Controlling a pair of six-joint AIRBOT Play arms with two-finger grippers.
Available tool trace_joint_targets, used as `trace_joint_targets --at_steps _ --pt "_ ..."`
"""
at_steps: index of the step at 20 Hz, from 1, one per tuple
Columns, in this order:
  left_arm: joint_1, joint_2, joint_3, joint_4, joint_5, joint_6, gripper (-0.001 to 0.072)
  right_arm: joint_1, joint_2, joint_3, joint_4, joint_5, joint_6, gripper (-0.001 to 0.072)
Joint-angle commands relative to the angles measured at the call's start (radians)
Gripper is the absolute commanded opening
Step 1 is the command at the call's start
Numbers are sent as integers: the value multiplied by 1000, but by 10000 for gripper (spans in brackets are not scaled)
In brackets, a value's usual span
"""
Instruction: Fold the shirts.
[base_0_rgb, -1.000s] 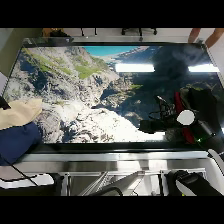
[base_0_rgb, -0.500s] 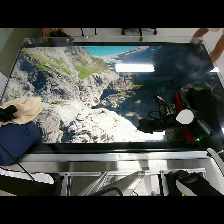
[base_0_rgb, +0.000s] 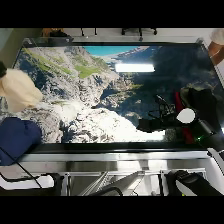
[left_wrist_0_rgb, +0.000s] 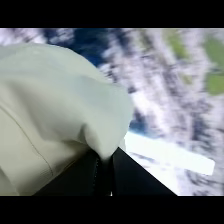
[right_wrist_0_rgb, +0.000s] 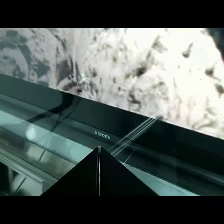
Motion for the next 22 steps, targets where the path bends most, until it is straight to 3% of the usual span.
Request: trace_joint_targets --at_steps 1,3,4,5,11,12,13,14,19,22 --pt "-211 102 76 -145 -148 8 15 -59 0 56 3 21 -77 30" --pt "-357 130 10 -145 -183 -17 16 -130 0 108 3 64 -115 52" --pt "-428 140 -40 -144 -177 -20 16 -171 0 135 3 80 -129 143" --pt "-500 146 -97 -143 -161 -21 16 -205 0 156 3 93 -129 180" --pt "-732 119 -423 -137 59 -27 16 -298 -34 175 3 150 -179 206" --pt "-747 100 -457 -138 93 -28 20 -298 -50 175 3 145 -179 341" --pt "-753 83 -474 -137 113 -24 247 -299 -70 178 8 144 -187 387" --pt "-747 66 -473 -139 116 -31 692 -299 -95 186 11 140 -206 386" --pt "-591 53 -323 -137 -190 -28 698 -299 -277 314 27 138 -279 386" --pt "-480 154 -454 -138 -294 -28 697 -299 -372 348 119 124 -362 386"
